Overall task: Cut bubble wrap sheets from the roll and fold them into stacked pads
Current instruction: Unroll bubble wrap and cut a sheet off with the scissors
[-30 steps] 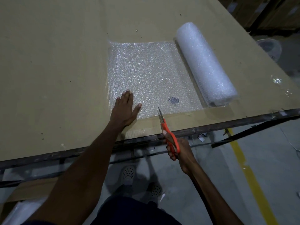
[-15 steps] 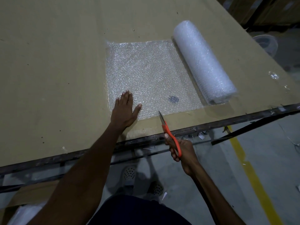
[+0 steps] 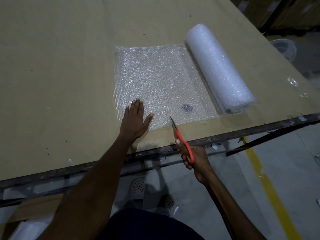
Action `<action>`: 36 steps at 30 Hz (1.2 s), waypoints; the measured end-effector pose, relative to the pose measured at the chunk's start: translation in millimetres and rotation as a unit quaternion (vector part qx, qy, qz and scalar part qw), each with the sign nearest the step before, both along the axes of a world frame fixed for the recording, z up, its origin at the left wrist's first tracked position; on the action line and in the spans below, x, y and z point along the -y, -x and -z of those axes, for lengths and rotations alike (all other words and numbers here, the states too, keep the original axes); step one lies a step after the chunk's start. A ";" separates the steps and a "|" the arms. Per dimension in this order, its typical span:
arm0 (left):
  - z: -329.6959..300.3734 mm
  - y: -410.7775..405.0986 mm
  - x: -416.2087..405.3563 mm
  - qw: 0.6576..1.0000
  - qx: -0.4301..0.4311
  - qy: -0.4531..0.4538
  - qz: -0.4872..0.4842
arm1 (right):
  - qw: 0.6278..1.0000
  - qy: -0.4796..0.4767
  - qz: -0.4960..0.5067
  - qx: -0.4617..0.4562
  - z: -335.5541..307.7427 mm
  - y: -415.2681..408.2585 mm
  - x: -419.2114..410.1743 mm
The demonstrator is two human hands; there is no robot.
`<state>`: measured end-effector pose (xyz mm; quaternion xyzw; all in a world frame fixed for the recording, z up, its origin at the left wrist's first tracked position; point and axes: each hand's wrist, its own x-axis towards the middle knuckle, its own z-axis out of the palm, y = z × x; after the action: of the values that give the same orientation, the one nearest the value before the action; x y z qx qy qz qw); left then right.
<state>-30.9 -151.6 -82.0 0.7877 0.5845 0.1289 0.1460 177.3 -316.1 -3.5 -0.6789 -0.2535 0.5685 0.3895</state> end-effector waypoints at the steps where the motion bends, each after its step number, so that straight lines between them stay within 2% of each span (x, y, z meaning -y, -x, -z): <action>1: -0.2 -0.3 0.3 1.000 -0.002 -0.001 0.000 | 1.000 0.002 -0.001 0.000 -1.8 0.1 -0.5; 36: 1.8 0.3 0.5 1.000 -0.008 -0.001 -0.004 | 1.000 0.008 0.003 0.008 -7.1 7.7 -33.3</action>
<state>-31.2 -152.2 -83.7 0.7863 0.5888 0.1242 0.1398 169.6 -282.8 3.6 -0.6875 -0.2501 0.5634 0.3840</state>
